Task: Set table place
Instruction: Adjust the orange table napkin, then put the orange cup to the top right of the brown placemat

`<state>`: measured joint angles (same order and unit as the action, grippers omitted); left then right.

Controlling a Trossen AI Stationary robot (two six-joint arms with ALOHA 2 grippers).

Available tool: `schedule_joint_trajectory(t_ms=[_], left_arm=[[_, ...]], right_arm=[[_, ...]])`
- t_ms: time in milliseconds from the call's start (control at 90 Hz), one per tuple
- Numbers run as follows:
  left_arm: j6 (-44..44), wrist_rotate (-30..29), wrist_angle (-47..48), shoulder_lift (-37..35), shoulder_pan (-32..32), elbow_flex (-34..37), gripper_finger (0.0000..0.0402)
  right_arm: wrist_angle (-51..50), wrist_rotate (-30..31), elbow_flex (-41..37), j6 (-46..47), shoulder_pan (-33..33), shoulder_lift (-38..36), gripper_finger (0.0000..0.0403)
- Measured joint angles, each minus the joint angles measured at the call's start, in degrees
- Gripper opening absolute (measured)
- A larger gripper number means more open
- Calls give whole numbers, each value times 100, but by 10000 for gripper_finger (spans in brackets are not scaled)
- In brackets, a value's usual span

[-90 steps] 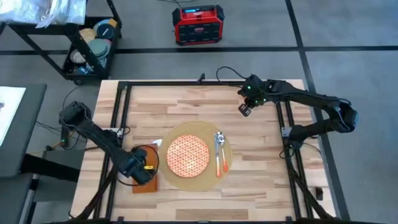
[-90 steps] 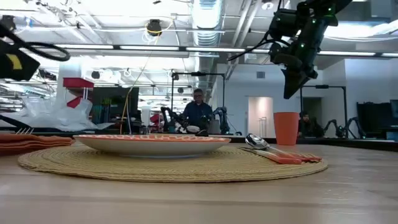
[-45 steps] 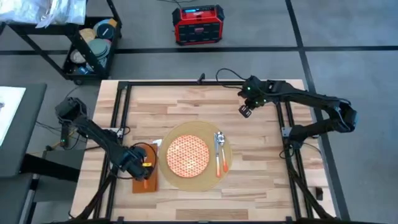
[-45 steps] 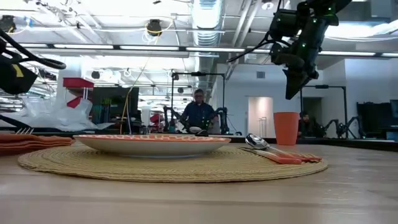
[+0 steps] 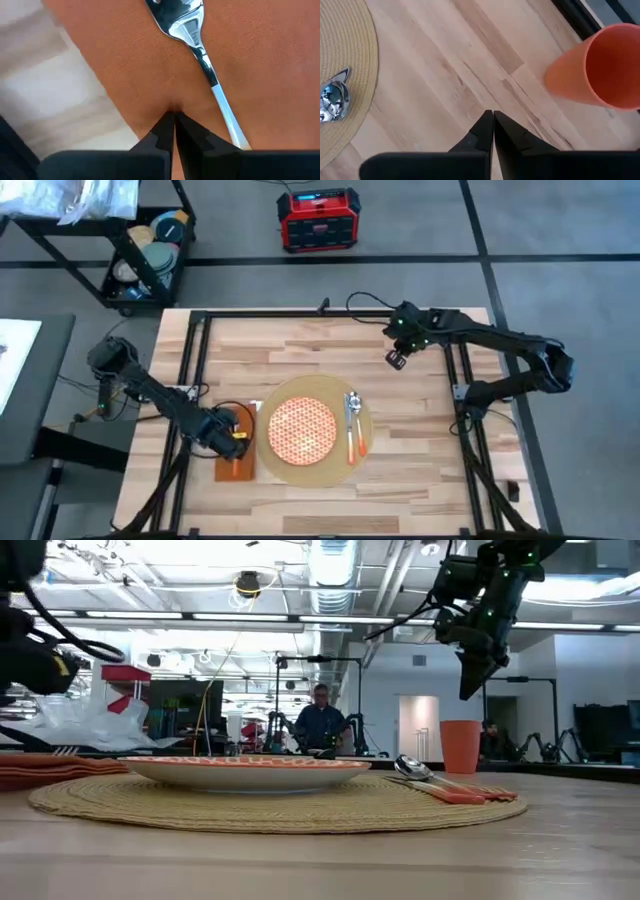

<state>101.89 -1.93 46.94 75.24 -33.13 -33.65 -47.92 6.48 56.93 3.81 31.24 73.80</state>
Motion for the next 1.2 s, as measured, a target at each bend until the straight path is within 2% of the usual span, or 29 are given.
schedule_joint_trajectory(t_ms=[222,467,656,744,911,1044,1200], left_arm=[[-637,-93,-10,7,427,2,0],[-963,-212,-132,7,686,7,0],[-863,-220,-120,-19,657,7,0],[-690,-445,11,-166,623,-4,0],[-693,-771,275,-822,621,-292,0],[-623,-985,325,-1466,619,-386,0],[-598,-2152,394,-2292,860,-399,0]], right_arm=[[5,-2,-2,0,0,0,0],[5,-4,-2,2,-2,0,0],[2,-42,-2,20,-2,0,0],[23,-105,-2,4,-2,0,0],[182,-420,-7,-39,-2,-50,10],[218,-502,-7,-74,80,-76,44],[179,-489,97,-512,642,-76,98]])
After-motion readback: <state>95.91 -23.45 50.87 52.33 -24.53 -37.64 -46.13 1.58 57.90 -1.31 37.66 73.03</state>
